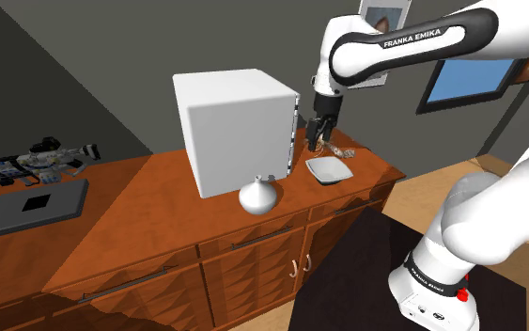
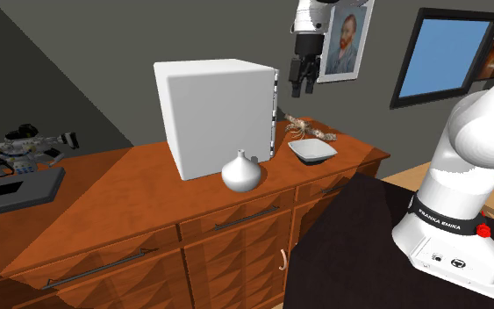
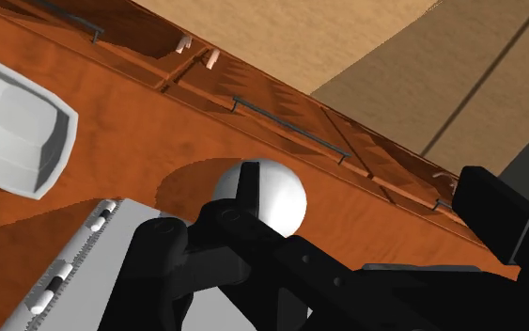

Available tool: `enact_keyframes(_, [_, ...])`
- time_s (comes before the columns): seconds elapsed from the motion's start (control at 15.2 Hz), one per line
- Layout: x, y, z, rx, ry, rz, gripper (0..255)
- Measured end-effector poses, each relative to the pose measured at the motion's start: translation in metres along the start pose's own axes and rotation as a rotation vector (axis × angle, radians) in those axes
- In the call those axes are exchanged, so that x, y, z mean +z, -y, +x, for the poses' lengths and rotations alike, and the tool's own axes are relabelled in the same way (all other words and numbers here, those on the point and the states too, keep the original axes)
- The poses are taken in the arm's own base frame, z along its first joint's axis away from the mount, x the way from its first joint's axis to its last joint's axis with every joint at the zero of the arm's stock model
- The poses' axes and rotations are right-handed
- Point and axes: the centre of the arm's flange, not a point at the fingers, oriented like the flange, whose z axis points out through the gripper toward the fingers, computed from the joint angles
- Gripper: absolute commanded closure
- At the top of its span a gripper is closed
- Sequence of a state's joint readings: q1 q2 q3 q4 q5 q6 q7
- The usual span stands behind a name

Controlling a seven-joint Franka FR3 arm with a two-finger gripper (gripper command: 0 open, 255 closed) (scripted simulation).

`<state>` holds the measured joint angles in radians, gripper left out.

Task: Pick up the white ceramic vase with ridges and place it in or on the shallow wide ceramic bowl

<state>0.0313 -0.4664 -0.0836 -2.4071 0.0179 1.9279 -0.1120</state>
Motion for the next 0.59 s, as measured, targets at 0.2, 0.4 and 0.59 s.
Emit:
enact_keyframes(0.2, [0.028,-0.006,0.035,-0.004,0.008,-0.005,0])
enact_keyframes(0.4, [0.052,-0.007,0.064,-0.009,0.015,-0.009,0])
enact_keyframes(0.59, [0.078,-0.011,0.094,-0.013,0.023,-0.014,0])
